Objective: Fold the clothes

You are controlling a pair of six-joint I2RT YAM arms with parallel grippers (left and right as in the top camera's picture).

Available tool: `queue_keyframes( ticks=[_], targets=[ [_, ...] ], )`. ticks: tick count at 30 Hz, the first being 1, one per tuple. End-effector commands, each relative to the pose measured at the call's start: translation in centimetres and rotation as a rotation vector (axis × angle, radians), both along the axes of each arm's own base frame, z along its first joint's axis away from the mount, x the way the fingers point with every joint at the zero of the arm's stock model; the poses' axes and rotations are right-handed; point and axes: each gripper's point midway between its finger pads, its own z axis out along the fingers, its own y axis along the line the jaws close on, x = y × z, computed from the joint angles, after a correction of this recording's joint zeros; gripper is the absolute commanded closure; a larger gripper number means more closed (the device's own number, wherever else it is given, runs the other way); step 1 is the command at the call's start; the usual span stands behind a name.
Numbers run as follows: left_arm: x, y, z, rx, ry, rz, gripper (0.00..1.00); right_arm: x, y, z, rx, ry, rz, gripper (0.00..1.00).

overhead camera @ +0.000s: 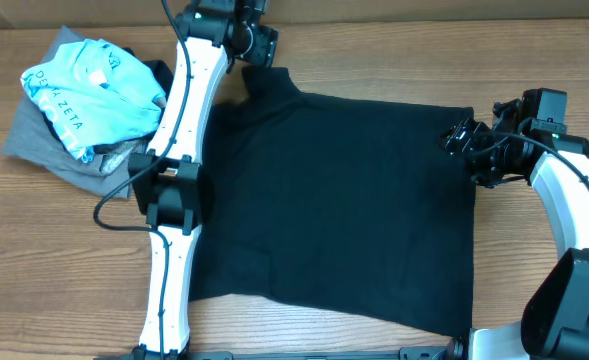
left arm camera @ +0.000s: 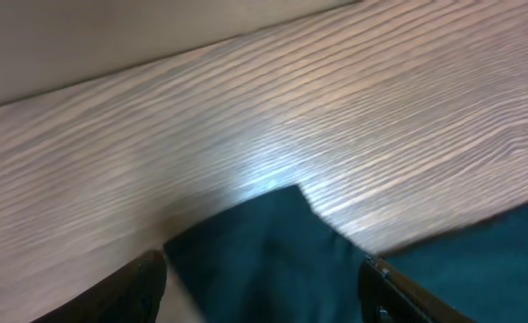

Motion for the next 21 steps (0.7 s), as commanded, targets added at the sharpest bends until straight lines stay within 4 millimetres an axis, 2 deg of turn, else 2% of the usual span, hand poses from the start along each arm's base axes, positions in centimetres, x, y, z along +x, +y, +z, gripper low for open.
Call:
queue_keyframes(
  ticks=[1, 9, 13, 14, 16, 19, 21],
  targets=[
    [-0.2, -2.9, -5.1, -0.091, 0.073, -0.092, 0.29, 0.7, -0.2, 0.8, -0.013, -0.026, 0.002, 0.18],
    [0.0, -4.3, -11.2, -0.063, 0.110, -0.096, 0.31, 0.5, -0.2, 0.8, -0.012, -0.019, 0.002, 0.18],
    [-0.2, -4.7, -11.9, -0.061, 0.121, -0.103, 0.36, 0.4, -0.2, 0.7, -0.011, -0.015, 0.002, 0.18],
    [-0.1, -4.4, -12.0, -0.047, 0.119, -0.094, 0.47, 0.4, -0.2, 0.7, -0.011, -0.015, 0.002, 0.18],
    [0.0, -4.2, -12.1, -0.038, 0.117, -0.088, 0.61, 0.4, -0.2, 0.7, -0.011, -0.015, 0.002, 0.18],
    [0.0, -4.1, -12.1, -0.033, 0.120, -0.080, 0.96, 0.4, -0.2, 0.7, -0.010, -0.012, 0.002, 0.18],
    [0.1, -4.0, -11.6, -0.047, 0.117, -0.062, 0.96, 0.3, -0.1, 0.6, -0.009, -0.006, 0.002, 0.18]
  ],
)
